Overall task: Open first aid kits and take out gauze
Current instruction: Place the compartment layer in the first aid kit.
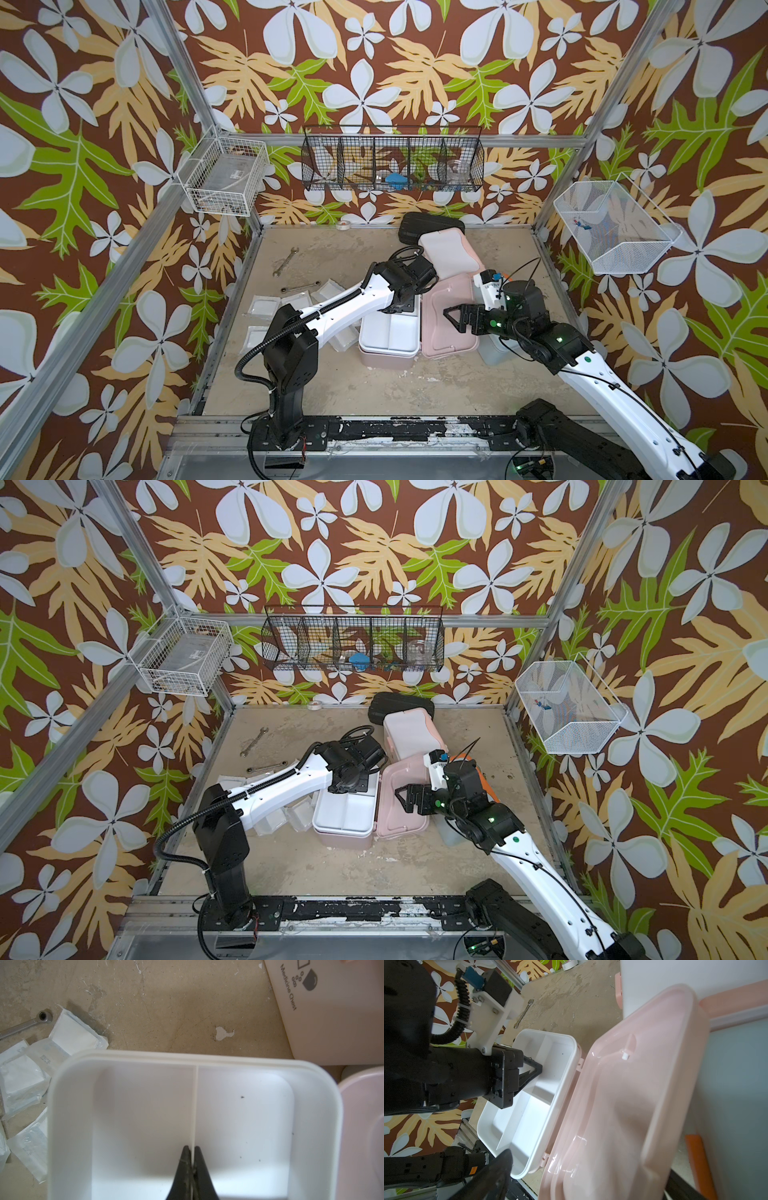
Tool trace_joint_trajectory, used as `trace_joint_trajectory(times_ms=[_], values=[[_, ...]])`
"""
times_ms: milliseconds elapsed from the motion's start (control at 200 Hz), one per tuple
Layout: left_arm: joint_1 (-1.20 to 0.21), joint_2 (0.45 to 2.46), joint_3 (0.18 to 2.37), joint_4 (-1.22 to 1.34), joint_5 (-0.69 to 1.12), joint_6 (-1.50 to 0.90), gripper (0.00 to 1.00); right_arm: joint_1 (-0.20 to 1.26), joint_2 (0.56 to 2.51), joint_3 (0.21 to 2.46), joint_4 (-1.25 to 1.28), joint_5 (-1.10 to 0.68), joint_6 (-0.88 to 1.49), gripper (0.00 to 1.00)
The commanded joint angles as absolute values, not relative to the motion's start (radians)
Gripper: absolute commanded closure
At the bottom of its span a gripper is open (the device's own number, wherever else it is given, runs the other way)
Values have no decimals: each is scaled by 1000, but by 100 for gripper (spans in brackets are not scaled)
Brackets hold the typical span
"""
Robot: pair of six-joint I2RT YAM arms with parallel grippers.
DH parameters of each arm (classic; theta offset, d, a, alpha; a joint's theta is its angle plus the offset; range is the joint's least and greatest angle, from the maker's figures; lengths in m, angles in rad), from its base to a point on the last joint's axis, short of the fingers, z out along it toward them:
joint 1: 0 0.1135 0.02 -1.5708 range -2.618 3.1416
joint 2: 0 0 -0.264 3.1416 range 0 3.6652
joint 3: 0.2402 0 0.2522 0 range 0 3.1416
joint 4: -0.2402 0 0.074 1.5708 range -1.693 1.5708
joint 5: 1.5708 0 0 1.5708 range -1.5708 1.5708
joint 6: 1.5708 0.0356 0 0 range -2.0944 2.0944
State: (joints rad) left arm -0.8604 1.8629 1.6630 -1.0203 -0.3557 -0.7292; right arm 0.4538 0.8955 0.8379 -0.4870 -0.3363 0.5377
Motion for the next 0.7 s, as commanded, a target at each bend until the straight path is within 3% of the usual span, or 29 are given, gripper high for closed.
trace_joint_trajectory(times_ms=[0, 335, 410, 561, 696], values=[[-864, 1867, 1652, -1006, -362, -744, 100, 454, 893, 838, -480, -336, 523, 5], [-864, 1871, 1603, -989, -345, -745, 100, 454, 893, 838, -479, -341, 522, 4], [-864, 1869, 1591, -983, -336, -741, 91, 455, 895, 842, -479, -344, 522, 4], [-863, 1844, 1550, -945, -309, -735, 64, 454, 899, 856, -487, -347, 520, 4], [-864, 1829, 1512, -896, -242, -733, 62, 454, 900, 876, -496, -354, 525, 5]])
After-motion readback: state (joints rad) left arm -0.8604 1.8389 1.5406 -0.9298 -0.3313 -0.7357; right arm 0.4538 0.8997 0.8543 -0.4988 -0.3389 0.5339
